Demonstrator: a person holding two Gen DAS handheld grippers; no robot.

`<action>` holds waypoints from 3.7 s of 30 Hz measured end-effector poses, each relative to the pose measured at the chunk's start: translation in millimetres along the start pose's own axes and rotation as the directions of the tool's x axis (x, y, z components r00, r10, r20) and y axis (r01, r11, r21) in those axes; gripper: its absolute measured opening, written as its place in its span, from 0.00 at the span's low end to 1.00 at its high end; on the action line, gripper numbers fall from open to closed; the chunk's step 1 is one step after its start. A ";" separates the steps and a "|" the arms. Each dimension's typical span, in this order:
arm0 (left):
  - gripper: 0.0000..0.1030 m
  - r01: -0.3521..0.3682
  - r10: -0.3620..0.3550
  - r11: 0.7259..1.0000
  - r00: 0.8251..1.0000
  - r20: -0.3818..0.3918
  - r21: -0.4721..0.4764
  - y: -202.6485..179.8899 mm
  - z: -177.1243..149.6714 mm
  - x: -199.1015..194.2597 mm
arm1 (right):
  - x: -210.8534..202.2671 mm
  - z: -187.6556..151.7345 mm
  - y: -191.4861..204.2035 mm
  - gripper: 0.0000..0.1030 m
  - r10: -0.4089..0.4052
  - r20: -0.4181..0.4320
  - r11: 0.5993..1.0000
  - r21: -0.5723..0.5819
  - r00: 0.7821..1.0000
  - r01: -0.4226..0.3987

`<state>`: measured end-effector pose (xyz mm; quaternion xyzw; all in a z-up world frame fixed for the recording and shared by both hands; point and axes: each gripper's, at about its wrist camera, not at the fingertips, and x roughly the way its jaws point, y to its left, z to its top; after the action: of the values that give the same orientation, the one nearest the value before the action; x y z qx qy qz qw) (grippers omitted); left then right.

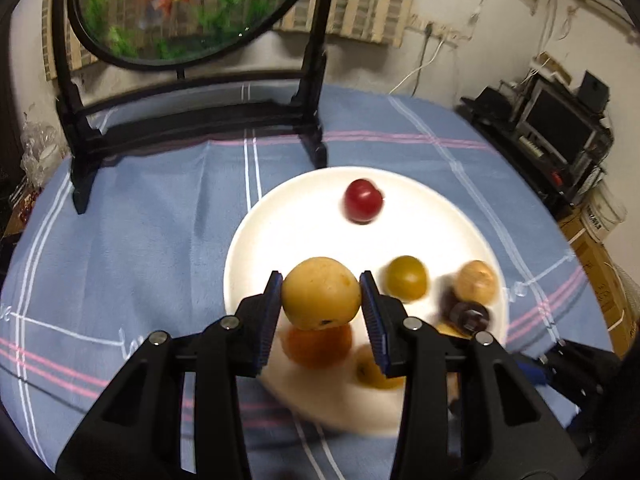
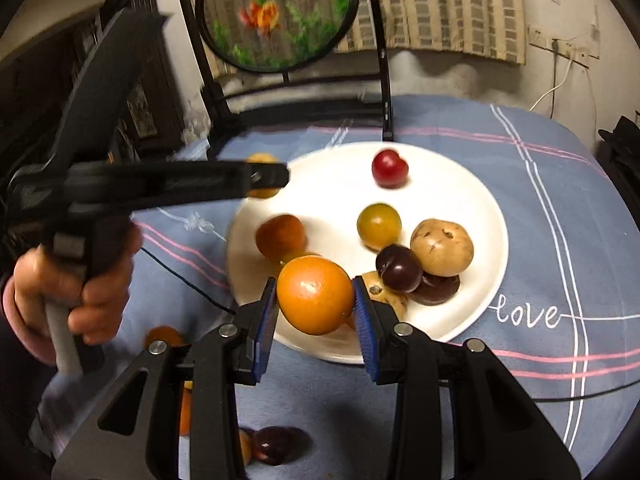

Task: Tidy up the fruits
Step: 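Carry both fruits onto the white plate and open both tools, then withdraw both tools from the plate toward the remaining fruits, then grasp a red tomato with the right tool, then grasp a red cherry tomato with the left tool while the right tool holds its tomato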

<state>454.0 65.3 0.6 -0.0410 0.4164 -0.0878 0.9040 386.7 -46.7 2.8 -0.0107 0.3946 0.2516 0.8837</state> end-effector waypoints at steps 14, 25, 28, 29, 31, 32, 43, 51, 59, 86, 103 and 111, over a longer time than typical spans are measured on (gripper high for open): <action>0.72 -0.073 0.072 0.997 0.997 -0.035 -0.019 11.6 -3.0 32.4 | 22.5 -1.2 11.3 0.39 0.008 -0.061 0.999 -0.052 0.998 -0.011; 0.81 -0.078 0.080 0.997 0.989 0.125 -0.023 4.1 -34.2 -74.3 | -32.6 -11.2 42.3 0.54 0.001 0.063 0.993 -0.119 0.998 0.006; 0.83 -0.077 0.079 0.997 0.987 0.142 -0.023 -0.6 -56.9 -99.5 | -48.3 -21.8 50.4 0.54 0.007 0.076 0.993 -0.120 0.997 0.002; 0.84 -0.076 0.078 0.997 0.986 0.145 -0.022 -2.3 -64.6 -105.9 | -54.9 -25.9 52.4 0.54 0.002 0.083 0.993 -0.121 0.997 0.008; 0.84 -0.078 0.080 0.997 0.986 0.145 -0.022 -6.1 -88.8 -122.5 | -69.3 -40.2 54.3 0.54 -0.018 0.101 0.992 -0.120 0.995 0.031; 0.84 -0.071 0.073 0.997 0.987 0.146 -0.022 -7.8 -105.9 -131.3 | -77.1 -50.9 53.5 0.54 -0.027 0.104 0.993 -0.114 0.994 0.039; 0.88 -0.050 0.054 0.998 0.991 0.121 -0.037 -26.3 -241.7 -158.5 | -124.1 -155.3 36.9 0.54 -0.036 0.013 0.999 -0.004 0.999 0.036; 0.92 -0.023 0.027 0.999 0.989 0.146 -0.030 -29.3 -258.3 -165.8 | -113.3 -178.9 84.9 0.54 -0.002 -0.041 0.991 -0.135 0.999 -0.003; 0.92 -0.039 0.039 0.999 0.985 0.165 -0.002 -33.9 -256.5 -168.8 | -91.7 -175.1 90.3 0.49 -0.029 -0.095 0.989 -0.150 0.995 0.014; 0.77 0.008 -0.021 0.994 0.993 0.116 0.113 -56.4 -257.7 -159.0 | -115.7 -177.7 26.6 0.30 -0.038 -0.031 0.999 0.035 0.999 0.039; 0.52 0.102 -0.096 0.970 0.995 -0.037 0.220 -97.6 -256.7 -126.7 | -121.2 -181.4 20.7 0.30 0.022 -0.007 0.998 0.058 1.000 -0.021; 0.44 0.120 -0.107 0.974 0.991 -0.080 0.192 -96.8 -252.3 -118.1 | -122.4 -182.0 20.8 0.30 0.024 -0.002 0.998 0.058 1.000 -0.024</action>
<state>174.8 -7.2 -61.1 0.0279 0.4335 -0.1813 0.8823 182.5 -121.5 -32.8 0.0190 0.4031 0.2506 0.8800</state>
